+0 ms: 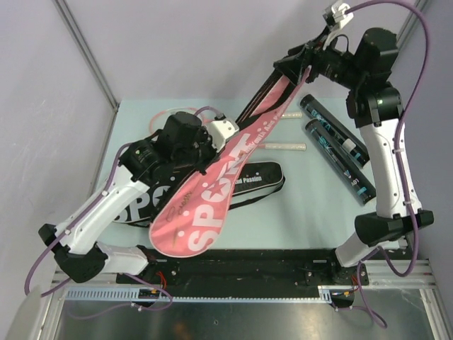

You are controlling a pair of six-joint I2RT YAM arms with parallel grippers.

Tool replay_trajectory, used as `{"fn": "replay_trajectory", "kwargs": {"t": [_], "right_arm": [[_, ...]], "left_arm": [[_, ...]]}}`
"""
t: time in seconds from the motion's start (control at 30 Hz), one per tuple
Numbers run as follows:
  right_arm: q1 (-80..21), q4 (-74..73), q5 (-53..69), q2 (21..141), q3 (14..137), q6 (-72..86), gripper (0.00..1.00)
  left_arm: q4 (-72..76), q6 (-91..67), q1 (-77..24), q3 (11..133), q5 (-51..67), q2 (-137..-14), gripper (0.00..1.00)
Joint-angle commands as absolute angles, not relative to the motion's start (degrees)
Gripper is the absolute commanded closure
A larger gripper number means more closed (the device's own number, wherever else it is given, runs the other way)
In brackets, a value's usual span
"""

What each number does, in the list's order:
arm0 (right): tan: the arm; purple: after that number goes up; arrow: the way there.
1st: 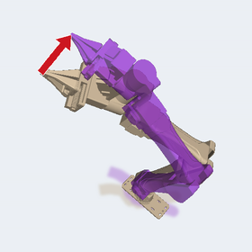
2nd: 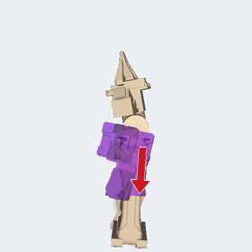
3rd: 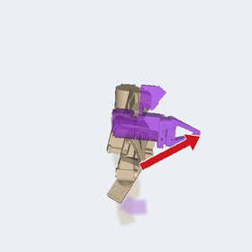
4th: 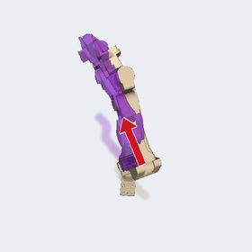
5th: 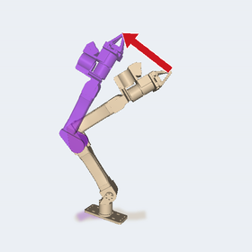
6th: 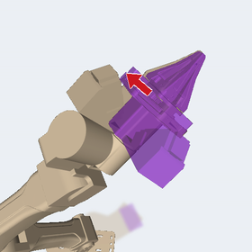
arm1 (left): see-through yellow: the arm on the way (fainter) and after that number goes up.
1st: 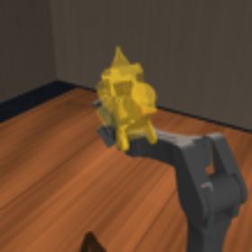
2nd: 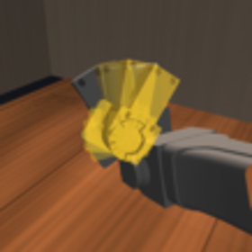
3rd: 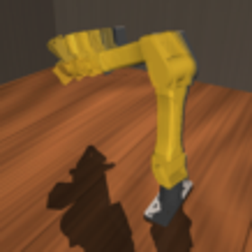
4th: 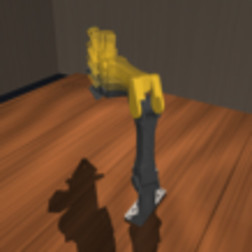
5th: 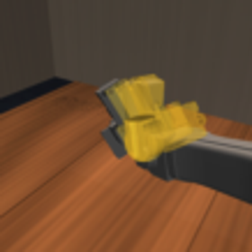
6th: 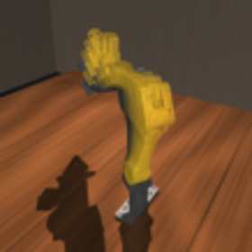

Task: Pack up the badminton gear
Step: Open the racket bag at the center of the board.

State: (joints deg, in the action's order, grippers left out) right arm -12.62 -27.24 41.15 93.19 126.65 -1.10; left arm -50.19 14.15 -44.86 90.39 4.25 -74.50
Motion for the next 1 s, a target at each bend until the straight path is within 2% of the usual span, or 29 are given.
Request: {"fn": "replay_trajectory", "kwargs": {"t": [0.0, 0.07, 0.1, 0.13, 0.27, 0.37, 0.43, 0.6, 0.67, 0.7, 0.77, 0.8, 0.9, 0.97], "right_arm": [[-14.94, -24.62, 27.97, 84.66, 114.12, 7.63, 0.5], [-14.68, -19.9, 23.06, 77.8, 106.39, 9.31, 0.6], [-14.24, -18.65, 22.33, 75.87, 99.91, 12.01, 0.69], [-13.54, -17.76, 22.59, 73.85, 96.62, 12.91, 0.72], [-13.79, -14.68, 26.09, 66.99, 83.52, 17.66, 0.73], [-17.29, -15.12, 24.44, 65.05, 74.29, 17.67, 0.67], [-19.41, -14.94, 24.43, 65.04, 68.85, 16.45, 0.57], [-27.5, -23.72, 18.99, 68.02, 66.36, 7.22, 0.39], [-28.3, -24.96, 17.42, 68.2, 66.36, 4.67, 0.36], [-28.39, -24.96, 16.53, 67.68, 66.44, 4.4, 0.29], [-27.78, -24.18, 17.04, 66.45, 66.45, 3.09, 0.24], [-27.6, -23.73, 17.14, 65.75, 66.45, 2.64, 0.18], [-25.94, -23.9, 19.76, 63.46, 66.36, 1.24, 0.12], [-25.66, -26.35, 22.59, 63.02, 66.1, -2.17, 0.13]], "left_arm": [[-47.37, 19.77, -45.61, 95.96, -2.71, -70.93, 1.0], [-47.55, 20.56, -45.96, 100.17, -6.31, -70.93, 1.0], [-47.64, 22.31, -46.05, 101.33, -7.02, -70.84, 1.0], [-47.64, 23.72, -46.14, 102.12, -7.64, -70.93, 1.0], [-47.64, 32.33, -48.42, 104.85, -13.16, -73.55, 1.0], [-47.64, 41.37, -50.36, 104.07, -13.98, -75.92, 1.0], [-47.81, 43.23, -51.06, 101.27, -14.58, -77.25, 1.0], [-48.25, 41.23, -52.29, 84.66, -14.06, -79.71, 1.0], [-47.38, 39.3, -52.38, 78.61, -13.62, -80.07, 1.0], [-47.2, 38.33, -52.38, 77.53, -13.62, -80.76, 1.0], [-46.32, 35.96, -52.38, 74.81, -12.92, -82.35, 1.0], [-45.71, 35.08, -52.38, 73.92, -12.57, -82.61, 1.0], [-43.16, 33.14, -52.38, 71.11, -10.81, -84.28, 1.0], [-42.63, 32.09, -52.38, 71.36, -9.76, -85.51, 1.0]]}}
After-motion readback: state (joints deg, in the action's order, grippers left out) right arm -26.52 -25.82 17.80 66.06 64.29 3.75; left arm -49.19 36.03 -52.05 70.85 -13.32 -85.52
